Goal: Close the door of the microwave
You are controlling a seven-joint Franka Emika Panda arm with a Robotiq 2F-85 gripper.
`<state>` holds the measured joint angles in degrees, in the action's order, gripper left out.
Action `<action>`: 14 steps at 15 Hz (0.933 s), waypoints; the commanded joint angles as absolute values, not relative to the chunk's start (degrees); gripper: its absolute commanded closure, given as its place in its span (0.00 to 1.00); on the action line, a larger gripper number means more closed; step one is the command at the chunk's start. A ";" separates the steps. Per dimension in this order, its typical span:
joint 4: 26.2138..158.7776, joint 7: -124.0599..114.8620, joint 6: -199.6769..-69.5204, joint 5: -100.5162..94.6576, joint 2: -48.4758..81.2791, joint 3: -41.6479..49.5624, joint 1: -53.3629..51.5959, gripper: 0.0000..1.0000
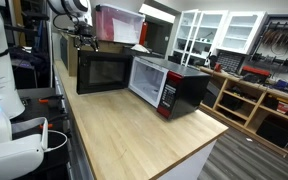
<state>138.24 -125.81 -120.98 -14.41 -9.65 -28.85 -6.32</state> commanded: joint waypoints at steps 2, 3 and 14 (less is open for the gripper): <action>138.02 -131.92 -121.85 -15.01 -8.61 -24.42 -9.10 0.00; 138.14 -132.22 -122.02 -15.07 -8.43 -23.83 -9.30 0.00; 138.95 -128.51 -122.43 -17.10 -8.74 -19.45 -9.19 0.00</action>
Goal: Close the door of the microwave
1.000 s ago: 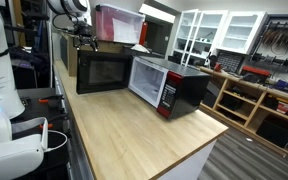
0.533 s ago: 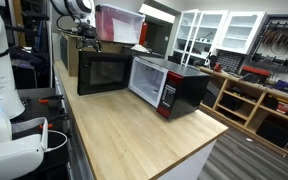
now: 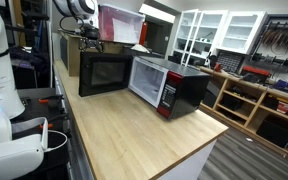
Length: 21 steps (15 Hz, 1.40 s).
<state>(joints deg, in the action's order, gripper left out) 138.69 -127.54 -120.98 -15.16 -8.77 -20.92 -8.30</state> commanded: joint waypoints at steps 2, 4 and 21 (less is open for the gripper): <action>138.85 -127.53 -122.49 -18.37 -8.61 -18.81 -8.94 0.00; 138.77 -126.72 -122.46 -19.46 -8.34 -18.16 -8.75 0.00; 136.71 -101.84 -123.98 -26.95 -4.69 -11.24 -7.11 0.00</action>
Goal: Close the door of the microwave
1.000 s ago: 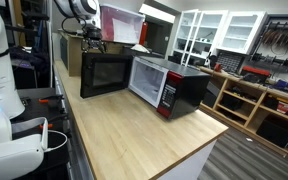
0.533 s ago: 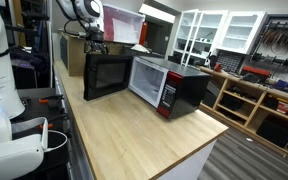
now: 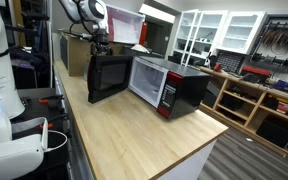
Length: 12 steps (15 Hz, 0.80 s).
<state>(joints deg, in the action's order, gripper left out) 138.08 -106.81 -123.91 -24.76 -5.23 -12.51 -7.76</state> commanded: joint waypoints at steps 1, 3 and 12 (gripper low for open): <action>136.49 -100.08 -123.91 -27.81 -4.49 -10.80 -6.91 0.00; 136.32 -96.58 -123.75 -29.62 -4.08 -10.15 -6.51 0.00; 134.60 -88.07 -123.19 -38.59 -1.91 -8.45 -5.52 0.00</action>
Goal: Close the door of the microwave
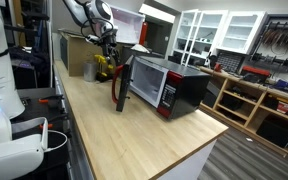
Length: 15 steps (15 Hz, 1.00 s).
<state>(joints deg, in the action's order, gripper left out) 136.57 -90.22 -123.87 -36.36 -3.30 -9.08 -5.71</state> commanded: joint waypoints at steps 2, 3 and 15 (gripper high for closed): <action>134.13 -88.34 -123.35 -39.95 -1.56 -8.02 -5.33 0.00; 133.93 -88.70 -123.41 -40.43 -1.42 -7.76 -5.25 0.00; 134.03 -90.26 -123.78 -39.73 -1.82 -6.42 -5.10 0.00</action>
<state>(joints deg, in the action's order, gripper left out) 134.10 -90.34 -123.88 -39.82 -1.81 -6.51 -4.98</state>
